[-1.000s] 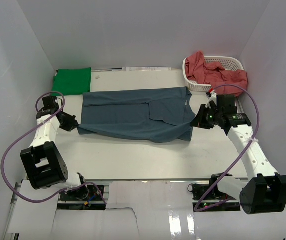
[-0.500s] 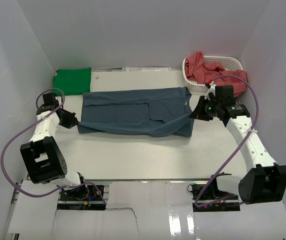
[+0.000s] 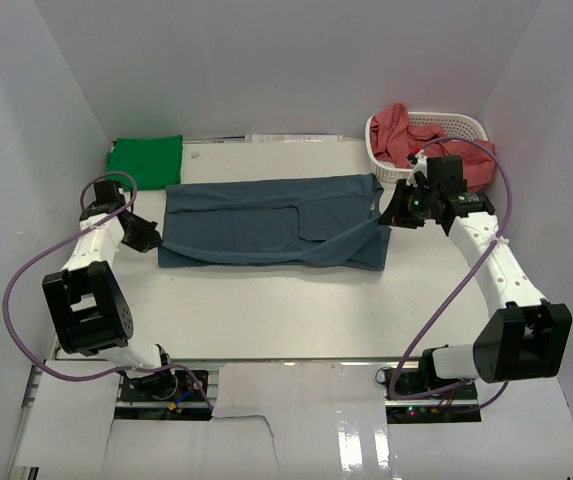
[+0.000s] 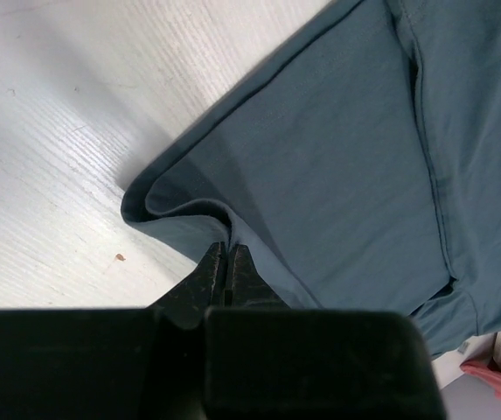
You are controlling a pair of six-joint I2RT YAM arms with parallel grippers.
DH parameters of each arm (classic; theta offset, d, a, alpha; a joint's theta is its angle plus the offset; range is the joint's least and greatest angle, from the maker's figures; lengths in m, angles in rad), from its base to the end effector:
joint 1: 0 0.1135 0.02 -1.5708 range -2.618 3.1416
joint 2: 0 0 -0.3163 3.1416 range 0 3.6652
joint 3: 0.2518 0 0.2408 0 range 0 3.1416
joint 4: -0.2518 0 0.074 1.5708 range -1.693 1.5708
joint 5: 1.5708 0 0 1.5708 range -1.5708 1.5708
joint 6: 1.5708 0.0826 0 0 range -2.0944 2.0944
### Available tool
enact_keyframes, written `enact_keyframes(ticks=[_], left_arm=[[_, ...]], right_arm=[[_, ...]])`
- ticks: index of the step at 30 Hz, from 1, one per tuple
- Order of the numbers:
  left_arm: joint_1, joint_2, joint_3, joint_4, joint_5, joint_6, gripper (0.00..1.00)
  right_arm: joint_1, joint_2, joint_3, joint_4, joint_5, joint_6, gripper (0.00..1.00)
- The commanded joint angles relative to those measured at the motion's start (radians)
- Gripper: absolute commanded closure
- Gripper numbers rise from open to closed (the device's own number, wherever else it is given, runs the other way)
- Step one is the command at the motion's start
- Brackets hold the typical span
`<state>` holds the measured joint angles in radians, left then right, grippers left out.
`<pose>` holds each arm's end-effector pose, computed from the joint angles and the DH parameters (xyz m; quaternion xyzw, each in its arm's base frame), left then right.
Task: Fold and stack the t-shirts
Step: Fold the other side of the tshirt into a rectangle
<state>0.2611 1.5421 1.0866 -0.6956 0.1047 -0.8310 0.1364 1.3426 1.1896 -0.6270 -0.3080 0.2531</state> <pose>0.3021 0.0718 0.2384 -0.4979 0.8404 -0.1076 0.1853 0.2905 0.0651 0.3380 -0.0058 0.9138 0.2125 0.3460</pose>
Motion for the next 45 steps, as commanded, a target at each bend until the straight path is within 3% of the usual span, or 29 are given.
enact_keyframes(ticks=[1,13,33,45], left_arm=[[-0.014,0.001,0.058,0.018,-0.028,0.000,1.00],[-0.017,0.062,0.150,-0.013,-0.034,0.020,1.00],[-0.045,0.085,0.154,-0.013,-0.039,0.017,1.00],[-0.046,0.144,0.268,-0.058,-0.056,0.015,1.00]], right_arm=[[0.002,0.013,0.062,0.024,0.021,-0.021,0.92],[0.002,0.121,0.171,0.032,0.010,-0.021,0.92],[0.002,0.188,0.320,0.004,-0.029,-0.026,0.92],[0.000,0.262,0.403,-0.013,-0.028,-0.035,0.92]])
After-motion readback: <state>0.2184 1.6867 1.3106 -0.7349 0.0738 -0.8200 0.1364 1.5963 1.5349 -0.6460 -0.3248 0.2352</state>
